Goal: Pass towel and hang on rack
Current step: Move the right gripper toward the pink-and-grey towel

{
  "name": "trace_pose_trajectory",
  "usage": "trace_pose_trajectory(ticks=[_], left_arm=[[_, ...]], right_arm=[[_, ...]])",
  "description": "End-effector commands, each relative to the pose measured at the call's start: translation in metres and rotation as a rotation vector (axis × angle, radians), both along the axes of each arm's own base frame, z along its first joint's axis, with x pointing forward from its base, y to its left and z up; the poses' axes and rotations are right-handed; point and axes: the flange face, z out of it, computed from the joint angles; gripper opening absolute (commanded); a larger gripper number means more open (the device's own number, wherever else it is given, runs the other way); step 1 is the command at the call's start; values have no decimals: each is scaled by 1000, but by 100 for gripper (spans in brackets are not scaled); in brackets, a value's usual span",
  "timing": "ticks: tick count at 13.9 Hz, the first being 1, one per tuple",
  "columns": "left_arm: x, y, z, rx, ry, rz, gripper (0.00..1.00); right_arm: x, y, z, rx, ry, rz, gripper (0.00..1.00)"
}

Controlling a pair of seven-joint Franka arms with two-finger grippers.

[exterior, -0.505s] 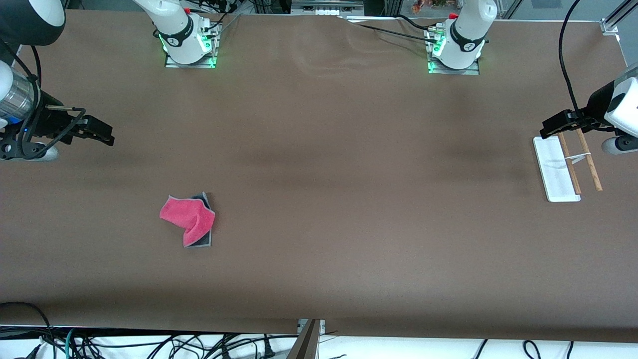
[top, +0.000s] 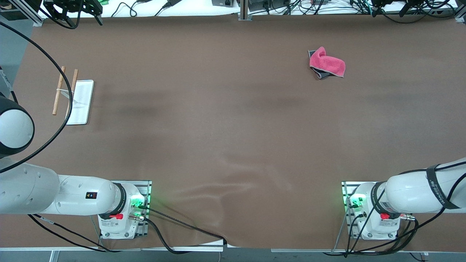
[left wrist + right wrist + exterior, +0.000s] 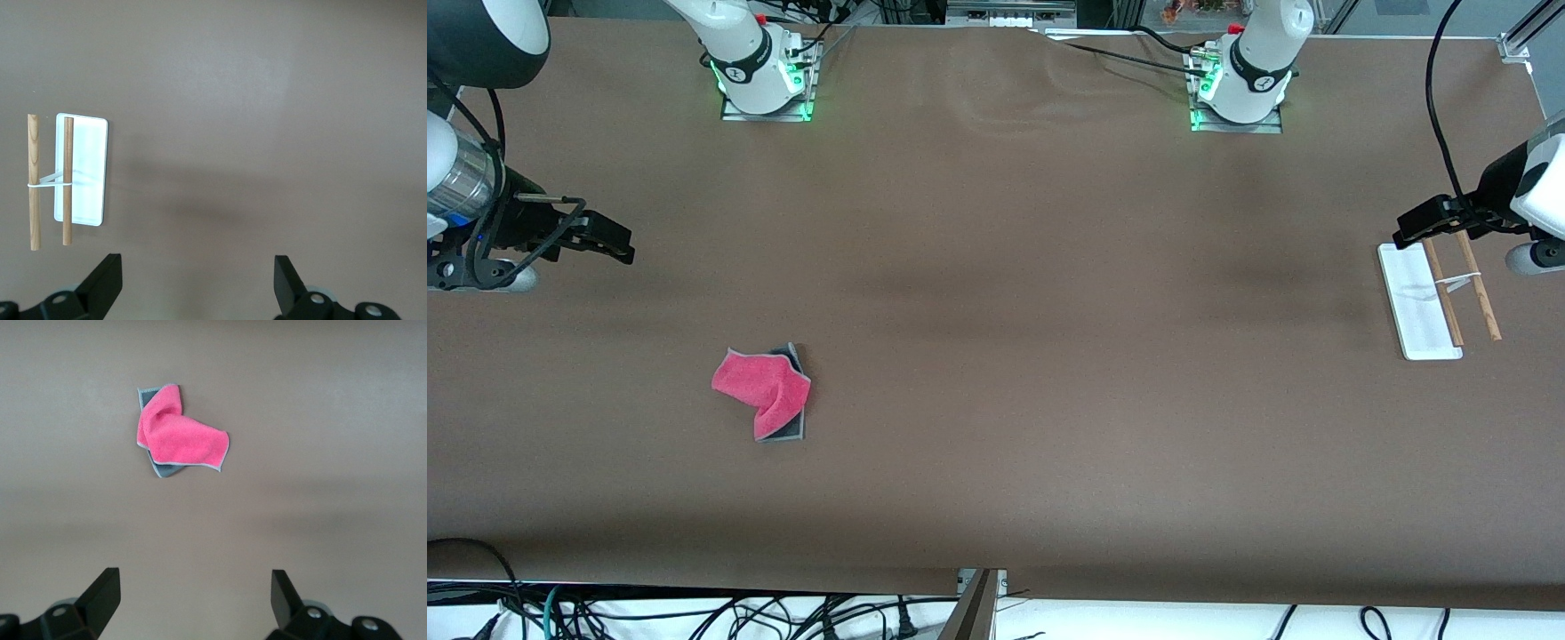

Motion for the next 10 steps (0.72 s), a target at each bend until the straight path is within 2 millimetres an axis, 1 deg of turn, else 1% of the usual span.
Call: trace_pose_trajectory(ticks=[1, 2, 3, 4, 5, 6, 8, 9, 10], left_arm=[[7, 1, 3, 19, -5, -24, 100], [6, 0, 3, 15, -9, -27, 100], [5, -7, 3, 15, -8, -41, 100], [5, 1, 3, 14, -11, -27, 100], [5, 1, 3, 12, -14, -27, 100], [4, 0, 5, 12, -13, -27, 100], [5, -2, 6, 12, -11, -24, 100], [5, -2, 6, 11, -13, -22, 100], [5, -2, 6, 11, -8, -21, 100]], right_arm=[[10, 1, -9, 1, 5, 16, 100], [15, 1, -11, 6, -16, 15, 100], [19, 6, -16, 5, -29, 23, 100], [27, 16, -30, 4, -26, 41, 100], [32, 20, -42, 7, -24, 39, 100], [39, 20, -53, 16, -33, 37, 100], [56, 26, -82, 18, -47, 48, 100], [65, 30, -104, 22, -48, 55, 100], [73, 33, -121, 25, -52, 58, 100]])
